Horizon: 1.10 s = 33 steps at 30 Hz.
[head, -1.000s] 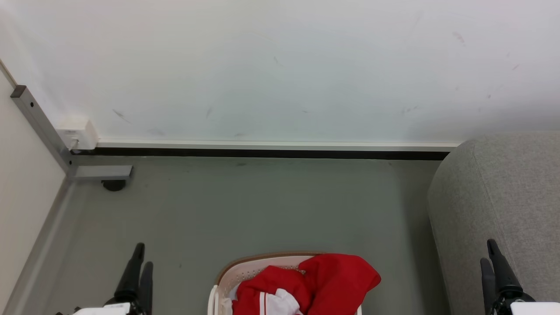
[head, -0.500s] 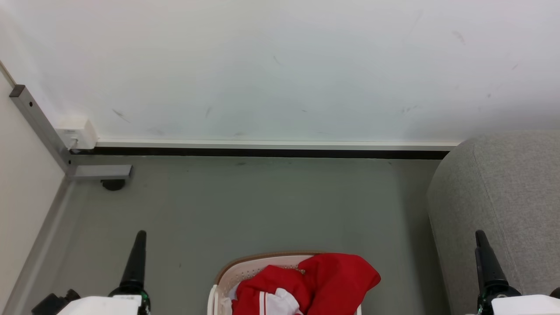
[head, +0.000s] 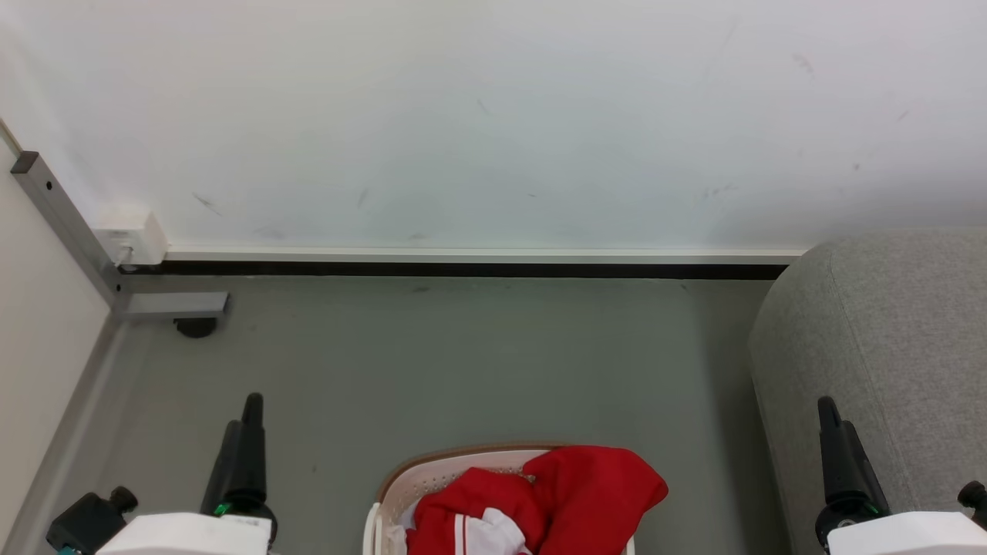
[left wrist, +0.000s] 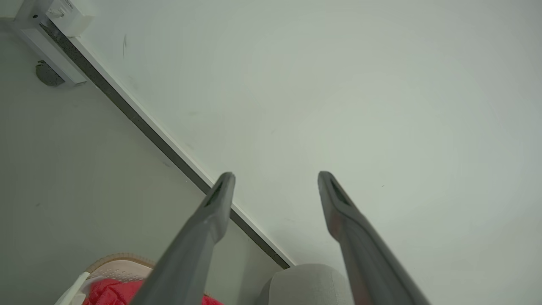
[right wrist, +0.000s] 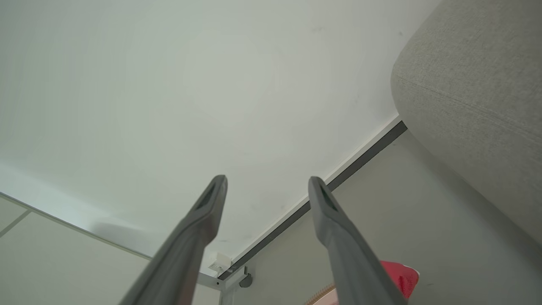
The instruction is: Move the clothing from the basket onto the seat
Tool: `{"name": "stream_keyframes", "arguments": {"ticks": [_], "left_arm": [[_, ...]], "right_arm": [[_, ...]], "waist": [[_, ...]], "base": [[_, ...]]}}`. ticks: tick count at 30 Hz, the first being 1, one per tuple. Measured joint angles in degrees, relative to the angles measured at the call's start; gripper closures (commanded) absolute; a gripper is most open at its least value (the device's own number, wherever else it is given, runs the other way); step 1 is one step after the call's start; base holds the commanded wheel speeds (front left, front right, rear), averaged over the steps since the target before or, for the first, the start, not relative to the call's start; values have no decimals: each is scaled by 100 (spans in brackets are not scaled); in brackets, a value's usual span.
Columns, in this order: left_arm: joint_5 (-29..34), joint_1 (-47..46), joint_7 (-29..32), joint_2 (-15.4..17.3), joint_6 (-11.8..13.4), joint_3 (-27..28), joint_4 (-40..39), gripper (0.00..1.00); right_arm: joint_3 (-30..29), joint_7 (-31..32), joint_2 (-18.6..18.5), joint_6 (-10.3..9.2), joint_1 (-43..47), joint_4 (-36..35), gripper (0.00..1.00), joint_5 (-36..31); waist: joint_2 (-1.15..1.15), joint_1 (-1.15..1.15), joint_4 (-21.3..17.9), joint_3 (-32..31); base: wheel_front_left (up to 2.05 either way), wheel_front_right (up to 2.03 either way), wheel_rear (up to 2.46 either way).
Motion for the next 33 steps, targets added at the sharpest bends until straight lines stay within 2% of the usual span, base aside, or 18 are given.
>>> {"name": "stream_keyframes", "arguments": {"ticks": [8, 19, 33], "left_arm": [[1004, 42, -156, 3, -1, -29, -74, 0], [2042, 42, -334, 26, 0, -66, -34, 0], [3043, 42, -553, 83, 16, -237, -21, 0]], "right_arm": [[46, -154, -19, 0, -15, -29, 0, -1324], [252, -349, -18, 0, -54, 104, 0, -2368], [400, -555, -20, 0, -121, 266, 0, -3204]], "waist": [[0, 0, -10, 7], [0, 0, -12, 1], [0, 0, -22, -19]], "base": [[0, 0, 0], [0, 0, 0], [0, 0, 0]]}}
